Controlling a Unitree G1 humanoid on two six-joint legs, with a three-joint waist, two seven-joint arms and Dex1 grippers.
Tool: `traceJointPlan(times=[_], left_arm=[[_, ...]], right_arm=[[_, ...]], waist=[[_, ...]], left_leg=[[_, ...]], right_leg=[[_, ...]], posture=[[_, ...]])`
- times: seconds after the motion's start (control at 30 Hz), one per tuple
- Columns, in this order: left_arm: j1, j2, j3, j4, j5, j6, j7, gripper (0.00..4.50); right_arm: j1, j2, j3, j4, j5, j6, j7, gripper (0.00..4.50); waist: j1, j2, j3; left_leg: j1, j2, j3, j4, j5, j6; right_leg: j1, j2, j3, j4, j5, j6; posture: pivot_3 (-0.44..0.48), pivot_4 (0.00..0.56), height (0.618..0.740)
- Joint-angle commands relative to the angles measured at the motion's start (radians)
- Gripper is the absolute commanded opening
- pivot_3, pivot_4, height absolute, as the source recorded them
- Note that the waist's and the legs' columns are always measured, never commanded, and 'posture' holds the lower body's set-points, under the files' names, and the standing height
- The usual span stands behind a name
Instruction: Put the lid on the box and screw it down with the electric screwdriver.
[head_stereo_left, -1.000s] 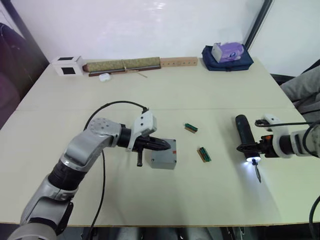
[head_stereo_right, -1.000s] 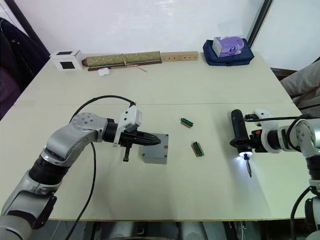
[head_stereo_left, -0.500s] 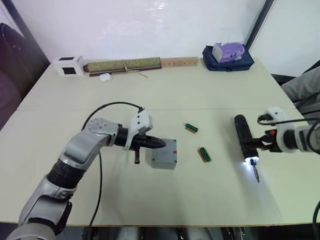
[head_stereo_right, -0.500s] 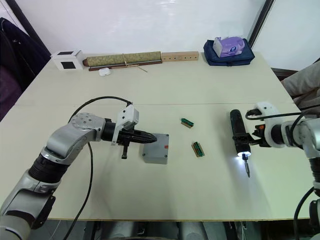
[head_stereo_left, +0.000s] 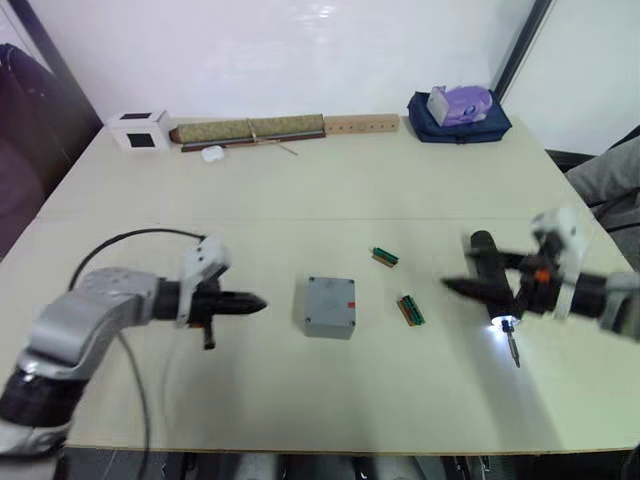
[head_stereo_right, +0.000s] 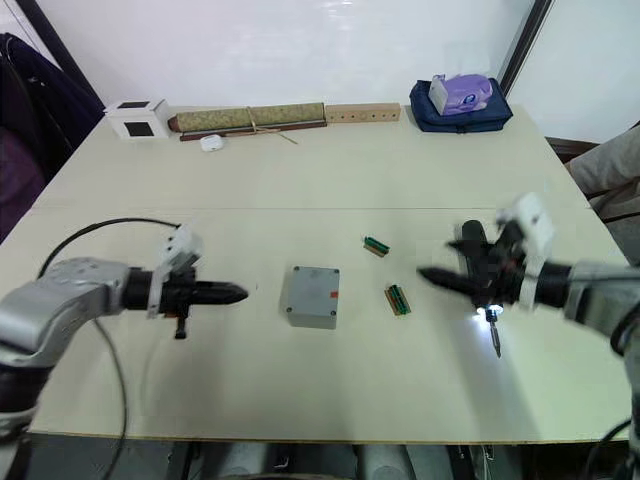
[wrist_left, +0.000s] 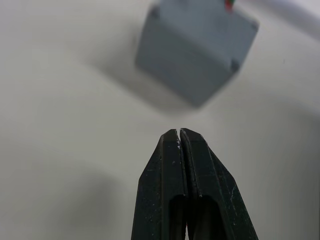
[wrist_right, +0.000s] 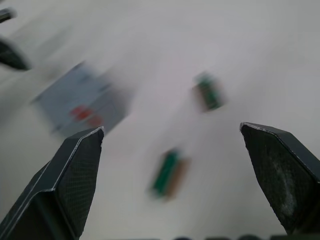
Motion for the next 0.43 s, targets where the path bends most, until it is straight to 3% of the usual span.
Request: traceJointPlan(times=[0.03,0.1,0.23,0.43], left_arm=[[0.06,0.041,0.055,-0.065,-0.063,0.031,-0.023,0.0],[0.115,0.069,0.061,-0.087,-0.063,0.025,-0.028,0.0],[0.188,0.081,0.063,-0.131,-0.093,0.039,-0.017,0.0],[0.272,0.114,0.049,-0.182,-0.145,0.074,-0.04,0.0]], right_arm=[[0.111,-0.021,-0.072,-0.065,0.05,-0.002,0.029,4.46],[0.216,-0.051,-0.08,-0.101,0.056,-0.002,0.077,4.46],[0.373,-0.093,-0.045,-0.148,0.0,-0.053,0.116,4.46],[0.45,-0.091,0.009,-0.153,-0.059,-0.131,0.112,4.46]], waist=[[0.0,-0.002,0.001],[-0.002,-0.002,0.001],[-0.003,-0.002,0.001],[-0.004,-0.004,0.0]], left_leg=[[0.004,0.0,0.0,0.0,0.0,0.0],[0.013,0.001,0.0,-0.002,0.0,0.0],[0.013,0.002,0.0,-0.002,0.0,0.0],[0.013,0.002,0.0,-0.002,0.0,0.0]], right_leg=[[0.004,0.0,0.0,-0.001,0.0,0.0],[0.014,0.001,-0.001,-0.005,-0.002,-0.004],[0.014,0.002,-0.001,-0.005,-0.002,-0.003],[0.013,0.002,0.0,-0.005,-0.001,-0.001]], posture=[[0.0,0.15,0.74],[0.0,0.15,0.74],[0.0,0.15,0.74],[0.0,0.15,0.74]])
